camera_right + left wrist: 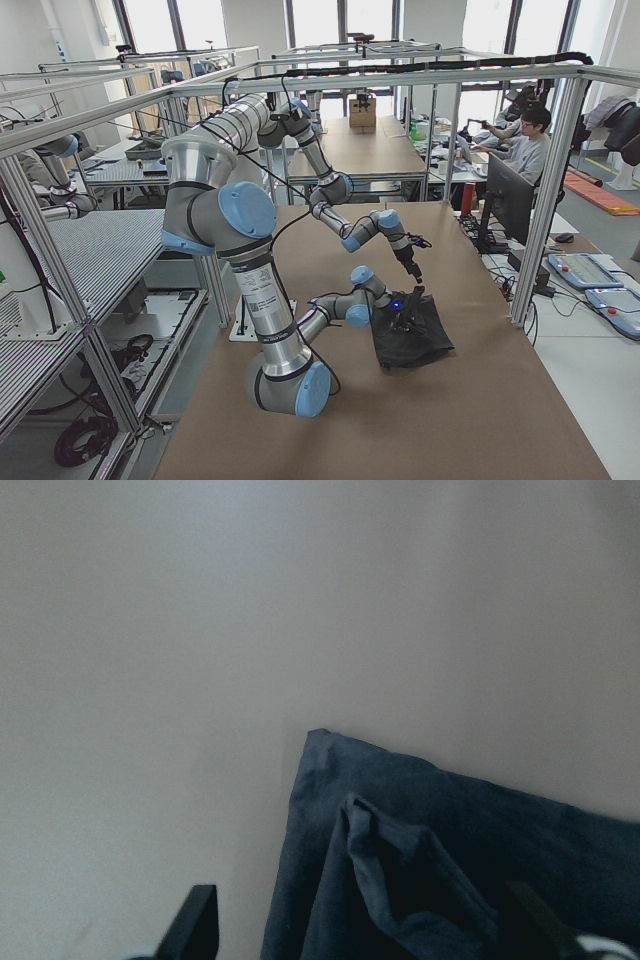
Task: Fold clothes
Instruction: 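Open both grippers to release the corners and adjust the fold edge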
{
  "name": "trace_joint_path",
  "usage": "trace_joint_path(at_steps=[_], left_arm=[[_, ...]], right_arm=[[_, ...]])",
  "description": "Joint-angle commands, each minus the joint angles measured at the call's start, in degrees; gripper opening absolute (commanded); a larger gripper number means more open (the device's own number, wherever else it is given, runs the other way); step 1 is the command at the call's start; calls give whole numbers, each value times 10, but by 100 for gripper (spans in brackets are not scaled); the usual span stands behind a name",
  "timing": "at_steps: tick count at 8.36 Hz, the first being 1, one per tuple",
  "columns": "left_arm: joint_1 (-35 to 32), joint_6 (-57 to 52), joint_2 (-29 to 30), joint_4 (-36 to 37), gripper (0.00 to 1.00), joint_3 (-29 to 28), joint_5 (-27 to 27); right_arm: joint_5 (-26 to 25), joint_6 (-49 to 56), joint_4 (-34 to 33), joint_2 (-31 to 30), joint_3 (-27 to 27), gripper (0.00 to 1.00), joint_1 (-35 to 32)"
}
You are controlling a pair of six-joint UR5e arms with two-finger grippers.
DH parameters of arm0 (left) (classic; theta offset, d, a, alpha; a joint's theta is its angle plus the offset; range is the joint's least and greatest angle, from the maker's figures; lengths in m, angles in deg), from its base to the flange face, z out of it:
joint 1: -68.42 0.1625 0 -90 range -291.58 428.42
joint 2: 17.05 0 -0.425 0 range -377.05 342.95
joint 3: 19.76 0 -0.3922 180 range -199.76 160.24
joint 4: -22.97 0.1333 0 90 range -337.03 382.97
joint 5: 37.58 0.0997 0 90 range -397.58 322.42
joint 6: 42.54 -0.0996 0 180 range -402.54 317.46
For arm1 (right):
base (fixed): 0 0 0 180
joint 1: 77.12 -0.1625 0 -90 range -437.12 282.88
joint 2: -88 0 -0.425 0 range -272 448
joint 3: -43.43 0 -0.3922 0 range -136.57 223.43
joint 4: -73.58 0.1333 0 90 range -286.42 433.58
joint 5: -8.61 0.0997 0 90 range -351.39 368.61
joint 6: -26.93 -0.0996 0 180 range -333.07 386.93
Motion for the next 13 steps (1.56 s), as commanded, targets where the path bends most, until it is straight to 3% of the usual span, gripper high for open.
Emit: trace_joint_path(at_steps=[1, 4, 8, 9, 10, 11, 13], left_arm=[[0, 0, 1, 0, 100, 0, 0], [0, 0, 1, 1, 100, 0, 1], [0, 0, 0, 1, 100, 2, 4], [1, 1, -4, 1, 100, 3, 4], [1, 3, -5, 1, 100, 4, 4], [0, 5, -6, 1, 100, 4, 5], [1, 5, -10, 1, 100, 3, 5]], right_arm=[[1, 8, -1, 16, -14, 0, -29], [5, 10, 2, 108, -150, 0, -66], [2, 49, 39, 125, -234, 0, -82], [2, 53, 40, 134, -243, 35, -92], [5, 79, 40, 139, -237, 86, -98], [19, 93, 37, 144, -208, 91, -99], [72, 92, -9, 141, -154, 91, -103]])
